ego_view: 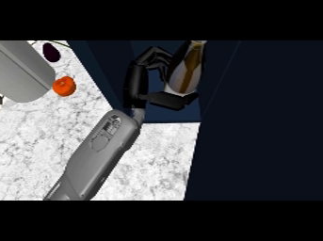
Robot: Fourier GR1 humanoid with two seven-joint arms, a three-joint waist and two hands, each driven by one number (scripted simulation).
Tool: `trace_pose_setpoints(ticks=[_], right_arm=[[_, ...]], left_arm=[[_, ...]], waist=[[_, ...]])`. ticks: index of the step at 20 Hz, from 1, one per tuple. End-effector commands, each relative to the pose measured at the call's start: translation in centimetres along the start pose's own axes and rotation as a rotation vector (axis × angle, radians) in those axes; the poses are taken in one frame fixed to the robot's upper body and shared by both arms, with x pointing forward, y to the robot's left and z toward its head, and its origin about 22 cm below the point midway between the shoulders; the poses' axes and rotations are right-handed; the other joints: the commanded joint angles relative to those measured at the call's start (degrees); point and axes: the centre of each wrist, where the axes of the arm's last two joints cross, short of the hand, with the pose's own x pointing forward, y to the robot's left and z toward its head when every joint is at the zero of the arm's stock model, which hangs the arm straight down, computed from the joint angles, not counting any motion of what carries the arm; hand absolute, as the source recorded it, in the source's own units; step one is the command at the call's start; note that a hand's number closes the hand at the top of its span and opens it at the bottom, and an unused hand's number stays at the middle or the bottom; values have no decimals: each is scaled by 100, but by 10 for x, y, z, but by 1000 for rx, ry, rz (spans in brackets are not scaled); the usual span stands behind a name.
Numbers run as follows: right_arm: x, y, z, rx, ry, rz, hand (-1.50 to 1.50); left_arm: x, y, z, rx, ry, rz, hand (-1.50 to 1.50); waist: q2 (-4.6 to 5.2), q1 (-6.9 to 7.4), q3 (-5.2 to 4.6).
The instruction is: Pick up the wine, place it into the cabinet and close the cabinet
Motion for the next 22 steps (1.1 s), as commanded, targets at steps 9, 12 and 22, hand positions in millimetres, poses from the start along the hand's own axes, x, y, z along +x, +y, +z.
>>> trace_pose_setpoints(ticks=[9, 12, 22], right_arm=[[4, -6, 19, 78, -25, -43, -150], [-5, 4, 13, 65, -8, -54, -150], [2, -4, 5, 80, -18, -28, -150]], left_arm=[[-41, -4, 10, 22, 77, -41, 150], [-70, 12, 26, 14, 81, -96, 150], [-75, 12, 9, 56, 62, -126, 150]], waist=[[10, -72, 2], [20, -33, -1], [30, -83, -2]])
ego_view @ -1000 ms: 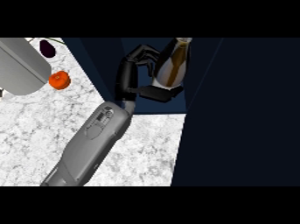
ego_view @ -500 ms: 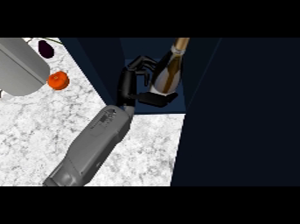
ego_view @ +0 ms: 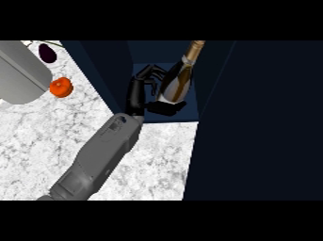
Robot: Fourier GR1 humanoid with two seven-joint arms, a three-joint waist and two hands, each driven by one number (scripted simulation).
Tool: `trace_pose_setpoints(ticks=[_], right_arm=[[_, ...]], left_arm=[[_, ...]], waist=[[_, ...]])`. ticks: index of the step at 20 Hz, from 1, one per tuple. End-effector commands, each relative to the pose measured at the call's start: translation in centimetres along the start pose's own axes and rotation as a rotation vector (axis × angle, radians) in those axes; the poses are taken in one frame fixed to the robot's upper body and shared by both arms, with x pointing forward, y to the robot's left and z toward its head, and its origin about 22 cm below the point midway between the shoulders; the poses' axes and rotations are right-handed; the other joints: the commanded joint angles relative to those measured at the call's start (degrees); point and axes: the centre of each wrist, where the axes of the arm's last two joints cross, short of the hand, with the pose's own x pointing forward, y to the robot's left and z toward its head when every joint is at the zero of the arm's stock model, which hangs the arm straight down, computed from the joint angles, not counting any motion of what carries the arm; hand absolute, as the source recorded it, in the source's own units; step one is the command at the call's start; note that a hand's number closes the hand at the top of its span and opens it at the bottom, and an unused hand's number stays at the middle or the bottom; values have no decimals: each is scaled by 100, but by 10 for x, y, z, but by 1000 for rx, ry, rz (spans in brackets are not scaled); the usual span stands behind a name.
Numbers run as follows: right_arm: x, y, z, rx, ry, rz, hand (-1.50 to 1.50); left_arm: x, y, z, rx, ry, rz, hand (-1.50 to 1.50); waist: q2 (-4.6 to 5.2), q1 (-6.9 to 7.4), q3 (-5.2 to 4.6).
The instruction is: Pick up the wine, place it into the cabinet and close the cabinet
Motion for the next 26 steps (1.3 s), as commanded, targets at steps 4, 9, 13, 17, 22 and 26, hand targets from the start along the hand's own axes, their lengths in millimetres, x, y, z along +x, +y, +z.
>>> trace_pose_setpoints(ticks=[4, 9, 13, 17, 22, 26], right_arm=[[8, -2, 22, 67, -16, -30, -150], [6, 4, 14, 71, -8, -45, -150], [1, 2, 6, 40, -3, -45, -150], [1, 0, 11, 56, -22, -64, -150], [-6, 11, 4, 89, -8, -49, -150], [-10, 8, 9, 83, -28, -53, -150]], left_arm=[[-8, 13, -17, 65, -15, 28, 150], [-9, 18, -23, 120, 22, 135, 150], [-9, 26, -32, 109, 49, 100, 150], [-11, 33, -36, 109, 49, 104, 150], [-9, 22, -35, 138, 13, -10, 150], [-9, 28, -39, 171, 27, -117, 150]], waist=[[26, -76, 2], [49, -150, -4], [27, -20, -1], [50, -83, 1], [74, -158, -2], [99, -193, 3]])
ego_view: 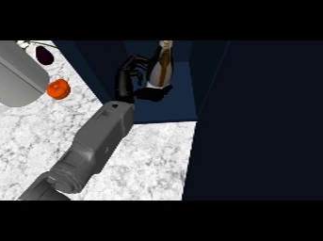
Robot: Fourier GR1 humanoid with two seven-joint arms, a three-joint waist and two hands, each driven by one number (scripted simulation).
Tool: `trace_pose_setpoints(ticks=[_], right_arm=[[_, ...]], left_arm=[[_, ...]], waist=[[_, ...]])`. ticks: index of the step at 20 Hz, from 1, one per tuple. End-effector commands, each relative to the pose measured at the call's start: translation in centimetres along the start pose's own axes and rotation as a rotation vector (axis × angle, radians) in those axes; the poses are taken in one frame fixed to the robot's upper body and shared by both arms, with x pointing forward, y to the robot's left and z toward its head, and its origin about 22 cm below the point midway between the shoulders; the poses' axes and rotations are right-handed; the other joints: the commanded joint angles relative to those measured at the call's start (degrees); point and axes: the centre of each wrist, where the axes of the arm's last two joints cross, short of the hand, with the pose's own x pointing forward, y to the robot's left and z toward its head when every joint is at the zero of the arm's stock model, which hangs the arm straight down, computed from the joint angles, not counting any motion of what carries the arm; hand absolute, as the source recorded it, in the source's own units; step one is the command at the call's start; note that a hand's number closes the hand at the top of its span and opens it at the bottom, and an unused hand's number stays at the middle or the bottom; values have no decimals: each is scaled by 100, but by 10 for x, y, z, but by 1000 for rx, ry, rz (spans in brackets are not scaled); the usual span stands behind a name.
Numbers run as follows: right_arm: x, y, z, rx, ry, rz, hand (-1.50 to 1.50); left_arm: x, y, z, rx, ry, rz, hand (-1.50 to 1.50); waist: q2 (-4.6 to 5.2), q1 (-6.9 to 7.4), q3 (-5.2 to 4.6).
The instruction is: Pick up the wine, place it into the cabinet and close the cabinet
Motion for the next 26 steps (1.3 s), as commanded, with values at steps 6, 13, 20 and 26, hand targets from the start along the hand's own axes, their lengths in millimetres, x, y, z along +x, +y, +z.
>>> trace_pose_setpoints(ticks=[6, 13, 20, 26], right_arm=[[4, -3, 2, 21, -12, -21, -150], [8, -2, 6, 48, -23, -30, -150], [11, 5, 4, 48, -43, -33, -150], [3, 9, -5, 69, -35, -38, -150]], left_arm=[[30, 3, -34, 26, 2, -96, 150], [2, 25, -20, 69, 67, -153, 150], [4, 8, -12, 51, 144, 81, 150], [-15, 11, 7, 26, 188, 185, 150]], waist=[[119, -157, -35], [146, -243, -33], [156, -253, -48], [197, -308, -49]])
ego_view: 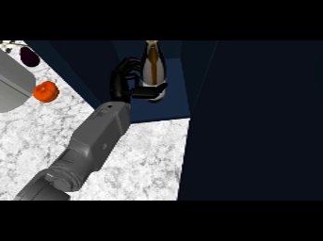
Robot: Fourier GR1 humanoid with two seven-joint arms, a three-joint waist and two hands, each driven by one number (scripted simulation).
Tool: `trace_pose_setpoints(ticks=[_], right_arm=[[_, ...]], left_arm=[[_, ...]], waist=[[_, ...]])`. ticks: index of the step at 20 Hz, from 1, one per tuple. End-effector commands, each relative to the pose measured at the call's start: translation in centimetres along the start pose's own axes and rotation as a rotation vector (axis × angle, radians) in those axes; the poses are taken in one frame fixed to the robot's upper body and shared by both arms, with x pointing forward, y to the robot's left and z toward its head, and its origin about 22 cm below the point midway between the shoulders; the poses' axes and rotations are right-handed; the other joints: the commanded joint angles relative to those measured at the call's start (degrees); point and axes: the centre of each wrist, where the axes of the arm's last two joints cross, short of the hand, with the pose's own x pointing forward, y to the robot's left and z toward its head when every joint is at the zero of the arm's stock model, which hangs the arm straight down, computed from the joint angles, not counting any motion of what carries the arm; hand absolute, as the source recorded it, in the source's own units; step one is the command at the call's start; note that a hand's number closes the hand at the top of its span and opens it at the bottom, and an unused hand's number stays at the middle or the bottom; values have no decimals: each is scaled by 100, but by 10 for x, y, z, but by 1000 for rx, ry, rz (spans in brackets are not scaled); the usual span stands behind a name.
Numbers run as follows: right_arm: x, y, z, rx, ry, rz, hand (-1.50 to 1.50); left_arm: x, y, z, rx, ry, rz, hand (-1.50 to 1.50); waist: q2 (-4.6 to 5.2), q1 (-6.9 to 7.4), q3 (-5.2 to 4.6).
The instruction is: Pick up the wine, place it into the cabinet and close the cabinet
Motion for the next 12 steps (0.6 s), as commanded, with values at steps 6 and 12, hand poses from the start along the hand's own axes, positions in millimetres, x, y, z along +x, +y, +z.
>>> trace_pose_setpoints(ticks=[6, 12], right_arm=[[4, 7, 3, 71, -24, -34, -150], [2, 2, 4, 63, -8, -25, -150]], left_arm=[[-31, 17, 22, 23, 50, 109, 150], [-46, 27, 33, 5, 119, 134, 150]], waist=[[30, -246, -13], [-2, -277, -8]])
